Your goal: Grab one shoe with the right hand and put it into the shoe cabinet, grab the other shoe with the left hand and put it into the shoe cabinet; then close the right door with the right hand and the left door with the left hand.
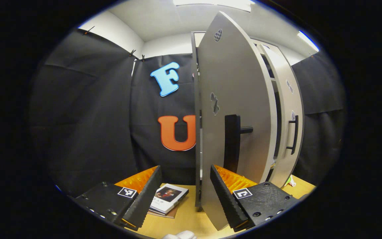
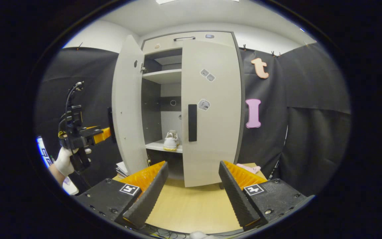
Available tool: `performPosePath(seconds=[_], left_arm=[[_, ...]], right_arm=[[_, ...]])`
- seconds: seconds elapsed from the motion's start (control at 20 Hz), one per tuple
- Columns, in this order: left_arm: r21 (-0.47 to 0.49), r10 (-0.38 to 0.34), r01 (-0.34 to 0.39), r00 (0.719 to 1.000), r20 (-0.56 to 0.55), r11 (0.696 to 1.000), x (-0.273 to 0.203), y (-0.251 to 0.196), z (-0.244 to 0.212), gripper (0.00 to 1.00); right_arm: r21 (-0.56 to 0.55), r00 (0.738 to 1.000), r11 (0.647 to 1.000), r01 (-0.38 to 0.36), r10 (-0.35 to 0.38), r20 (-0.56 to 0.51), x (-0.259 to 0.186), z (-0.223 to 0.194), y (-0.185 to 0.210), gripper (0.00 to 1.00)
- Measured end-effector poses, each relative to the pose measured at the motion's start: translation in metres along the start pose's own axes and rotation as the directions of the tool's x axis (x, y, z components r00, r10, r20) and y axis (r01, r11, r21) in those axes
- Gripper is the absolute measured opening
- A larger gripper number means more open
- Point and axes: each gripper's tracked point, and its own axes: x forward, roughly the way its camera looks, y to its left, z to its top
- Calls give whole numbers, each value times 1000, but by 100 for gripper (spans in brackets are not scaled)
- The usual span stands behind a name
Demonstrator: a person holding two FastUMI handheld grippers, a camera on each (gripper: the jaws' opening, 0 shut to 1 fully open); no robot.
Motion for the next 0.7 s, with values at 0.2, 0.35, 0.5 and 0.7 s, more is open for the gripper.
performPosePath(seconds=[0.2,0.35,0.5,0.7], left_arm=[[-23,-34,33,999,-15,999,7,-35,-2,90],[-21,-66,65,997,-37,998,9,-58,-7,95],[8,-55,55,998,-28,998,7,-66,-6,100],[23,-41,42,999,-24,999,-5,-71,-3,95]], right_arm=[[1,1000,1000,-1,1,11,-5,2,-8,99],[-1,1000,1000,1,-1,11,-9,2,-17,99],[5,1000,1000,8,-8,16,-11,4,-27,99],[10,1000,1000,16,-16,22,-15,5,-38,99]])
